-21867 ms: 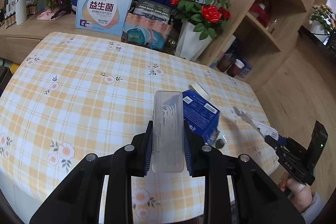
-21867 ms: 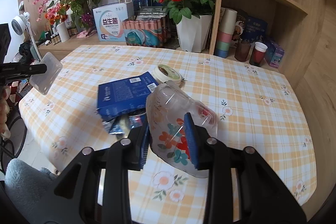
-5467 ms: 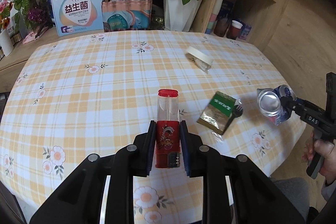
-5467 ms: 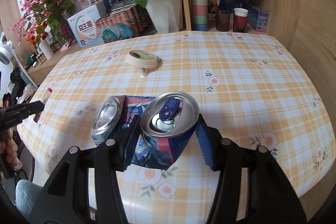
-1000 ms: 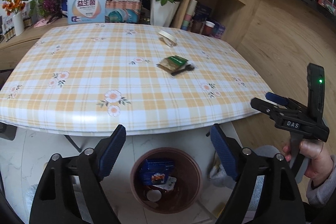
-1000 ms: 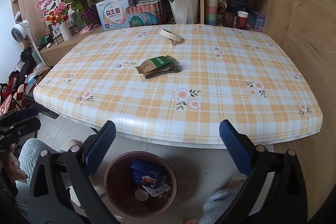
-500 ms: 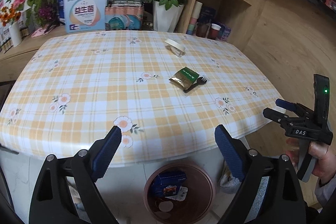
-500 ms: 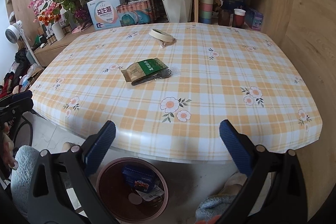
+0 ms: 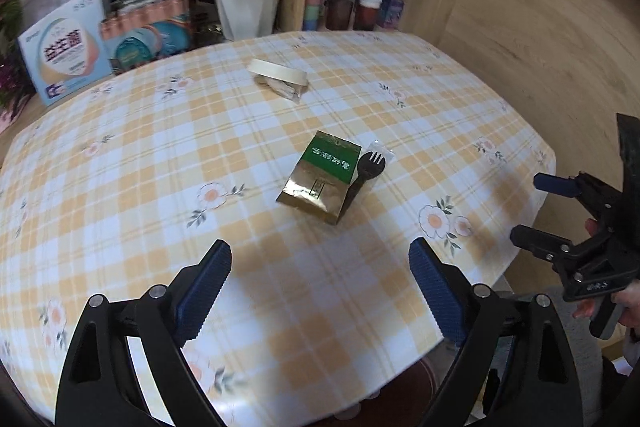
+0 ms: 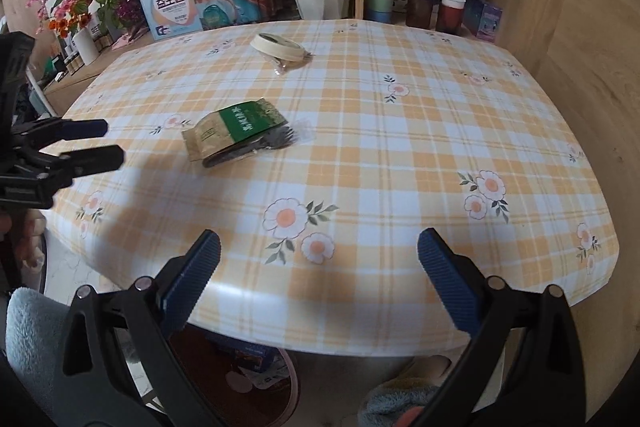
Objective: Collect trash
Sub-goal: 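Grasp the green tea packet with the left gripper, then grasp the plastic-wrapped fork with the right gripper while the left holds the packet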
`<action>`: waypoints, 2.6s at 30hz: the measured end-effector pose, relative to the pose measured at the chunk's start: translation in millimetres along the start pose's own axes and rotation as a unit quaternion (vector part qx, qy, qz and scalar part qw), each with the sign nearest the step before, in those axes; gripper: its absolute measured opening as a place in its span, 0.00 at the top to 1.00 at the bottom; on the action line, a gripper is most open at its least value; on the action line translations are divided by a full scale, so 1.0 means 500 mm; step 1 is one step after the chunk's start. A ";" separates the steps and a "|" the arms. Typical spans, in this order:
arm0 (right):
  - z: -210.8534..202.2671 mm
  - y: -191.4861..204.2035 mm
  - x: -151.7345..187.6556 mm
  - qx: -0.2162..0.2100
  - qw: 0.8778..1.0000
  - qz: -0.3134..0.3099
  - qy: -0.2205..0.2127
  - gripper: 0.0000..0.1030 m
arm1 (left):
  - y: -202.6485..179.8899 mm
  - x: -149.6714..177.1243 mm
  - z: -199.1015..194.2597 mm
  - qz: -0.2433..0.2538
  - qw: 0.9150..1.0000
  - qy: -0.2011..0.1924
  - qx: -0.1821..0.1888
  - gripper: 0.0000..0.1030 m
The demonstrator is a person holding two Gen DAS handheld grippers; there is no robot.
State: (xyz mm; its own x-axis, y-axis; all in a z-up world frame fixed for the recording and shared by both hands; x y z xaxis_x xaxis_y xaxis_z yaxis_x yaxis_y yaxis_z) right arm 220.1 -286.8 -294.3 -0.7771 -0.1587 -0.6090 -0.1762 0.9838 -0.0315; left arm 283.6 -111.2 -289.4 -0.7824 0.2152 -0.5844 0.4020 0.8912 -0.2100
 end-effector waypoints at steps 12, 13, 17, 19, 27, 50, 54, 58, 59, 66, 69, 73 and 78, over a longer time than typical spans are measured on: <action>0.090 -0.060 0.005 0.005 0.999 0.035 0.035 0.05 | 0.001 -0.076 0.186 0.042 0.998 0.055 -0.009 0.20; 0.096 -0.064 0.003 0.005 0.999 0.037 0.035 0.05 | -0.002 -0.078 0.196 0.051 0.997 0.058 -0.012 0.20; 0.108 -0.074 -0.004 0.003 0.998 0.044 0.039 0.05 | -0.004 -0.081 0.228 0.063 0.995 0.074 -0.022 0.20; 0.114 -0.076 -0.005 0.002 0.998 0.046 0.042 0.05 | -0.003 -0.082 0.241 0.065 0.994 0.080 -0.026 0.20; 0.133 -0.066 -0.001 -0.007 0.997 0.054 0.055 0.05 | 0.016 -0.081 0.257 0.054 0.995 0.080 -0.039 0.30; 0.277 0.107 -0.133 -0.039 0.993 0.070 0.088 0.16 | 0.221 -0.042 0.020 -0.164 0.985 -0.042 -0.044 0.81; 0.300 0.121 -0.161 -0.018 0.995 0.042 0.090 0.32 | 0.226 -0.024 -0.017 -0.172 0.982 -0.055 -0.047 0.81; 0.304 0.148 -0.172 -0.015 0.995 -0.028 0.093 0.59 | 0.226 -0.008 -0.045 -0.179 0.981 -0.064 -0.045 0.81; 0.302 0.148 -0.170 -0.019 0.995 -0.031 0.092 0.63 | 0.226 -0.004 -0.051 -0.181 0.980 -0.066 -0.045 0.81; 0.270 0.143 -0.161 -0.035 0.997 -0.034 0.062 0.87 | 0.205 0.021 -0.085 -0.188 0.978 -0.075 -0.041 0.81; 0.241 0.143 -0.161 -0.040 0.998 -0.031 0.040 0.88 | 0.194 0.028 -0.101 -0.187 0.978 -0.080 -0.039 0.81; 0.196 0.140 -0.162 -0.048 0.999 -0.019 0.017 0.88 | 0.174 0.040 -0.123 -0.184 0.979 -0.084 -0.037 0.81; 0.135 0.145 -0.156 -0.060 0.998 -0.009 -0.005 0.88 | 0.148 0.054 -0.150 -0.177 0.980 -0.086 -0.034 0.81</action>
State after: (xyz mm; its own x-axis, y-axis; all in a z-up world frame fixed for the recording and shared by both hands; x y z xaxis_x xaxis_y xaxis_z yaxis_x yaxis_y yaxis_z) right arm 308.4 -197.4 -302.5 -0.7671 -0.1759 -0.6169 -0.2622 0.9637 0.0513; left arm 256.3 -9.3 -261.9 -0.7730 -0.1776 -0.6090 0.0822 0.9239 -0.3737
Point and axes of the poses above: each gripper's, at about its wrist camera, not at the fingertips, and z roughly the way its jaws point, y to its left, x to its underside, the point moved 10 cm from there along z, roughly the way its jaws point, and after that the axes turned 7 degrees about -z, right-handed, at the moved point
